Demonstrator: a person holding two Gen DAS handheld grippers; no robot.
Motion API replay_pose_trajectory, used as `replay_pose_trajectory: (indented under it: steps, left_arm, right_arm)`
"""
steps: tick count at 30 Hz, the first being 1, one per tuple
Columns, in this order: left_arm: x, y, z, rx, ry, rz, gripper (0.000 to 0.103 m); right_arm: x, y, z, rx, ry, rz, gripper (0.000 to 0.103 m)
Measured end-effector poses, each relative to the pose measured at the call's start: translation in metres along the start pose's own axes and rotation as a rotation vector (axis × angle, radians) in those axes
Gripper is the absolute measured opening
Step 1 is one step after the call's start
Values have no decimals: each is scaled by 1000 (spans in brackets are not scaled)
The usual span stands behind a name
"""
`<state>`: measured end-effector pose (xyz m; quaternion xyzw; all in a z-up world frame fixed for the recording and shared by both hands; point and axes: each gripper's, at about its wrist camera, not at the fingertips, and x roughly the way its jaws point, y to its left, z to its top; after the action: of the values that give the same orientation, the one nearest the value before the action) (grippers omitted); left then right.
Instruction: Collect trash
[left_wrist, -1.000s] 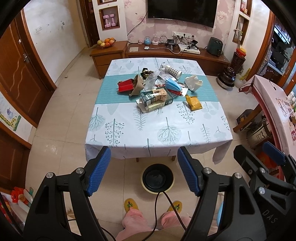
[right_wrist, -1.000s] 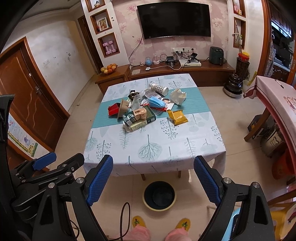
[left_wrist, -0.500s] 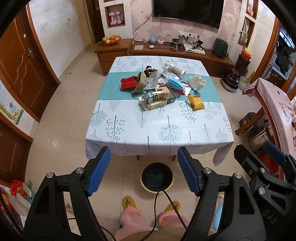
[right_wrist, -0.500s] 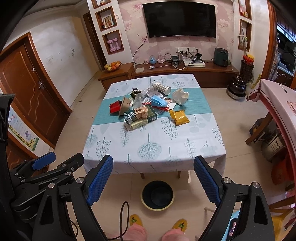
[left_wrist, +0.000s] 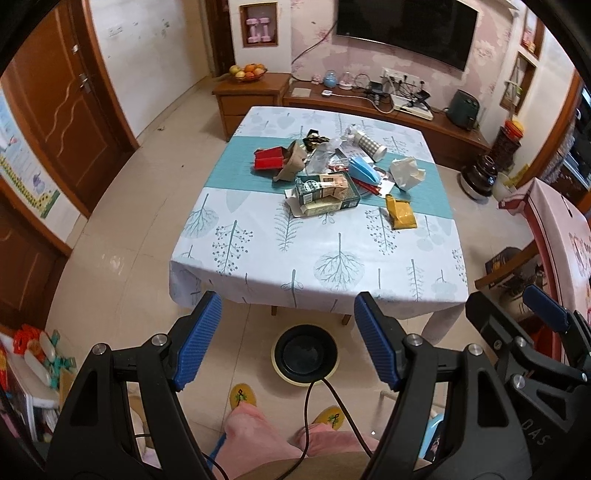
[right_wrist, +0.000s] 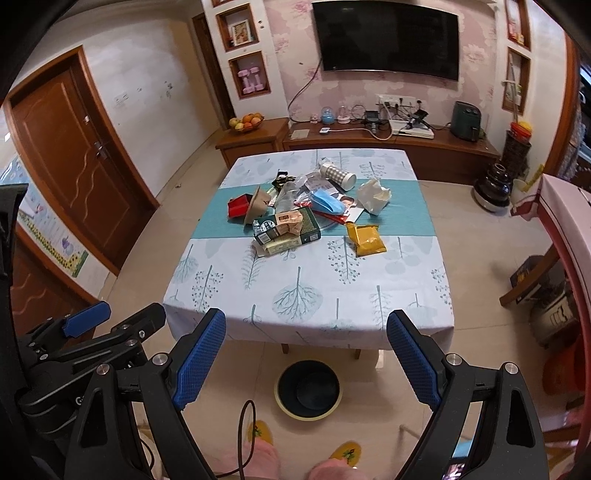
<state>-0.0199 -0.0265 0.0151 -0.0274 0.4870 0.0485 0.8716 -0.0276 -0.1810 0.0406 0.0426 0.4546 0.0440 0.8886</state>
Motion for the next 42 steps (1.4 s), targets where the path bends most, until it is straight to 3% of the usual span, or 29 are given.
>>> replay_pose_trajectory:
  steps: [9,16,25,31,35,42]
  left_arm:
    - [14,9,17,-64,-4,23,71]
    - [65,44,80,-37,-1,-5,71]
    - [184,96,215,145,60,-104,71]
    - [273,113,280,275,107,-165,71]
    - [332,123,306,310,163,-174,71]
    - [401,143,320,302,197,-168,71]
  right_arm:
    - [30,-5,22,-34,32,54,91]
    - [81,0,60,37,48,27,91]
    - [179,12,135,236,121,-83,89]
    - [245,29,171,332,153,-98,88]
    - [296,46,191,327,191,-73,80]
    - [410,87,228,248,280,-21,68]
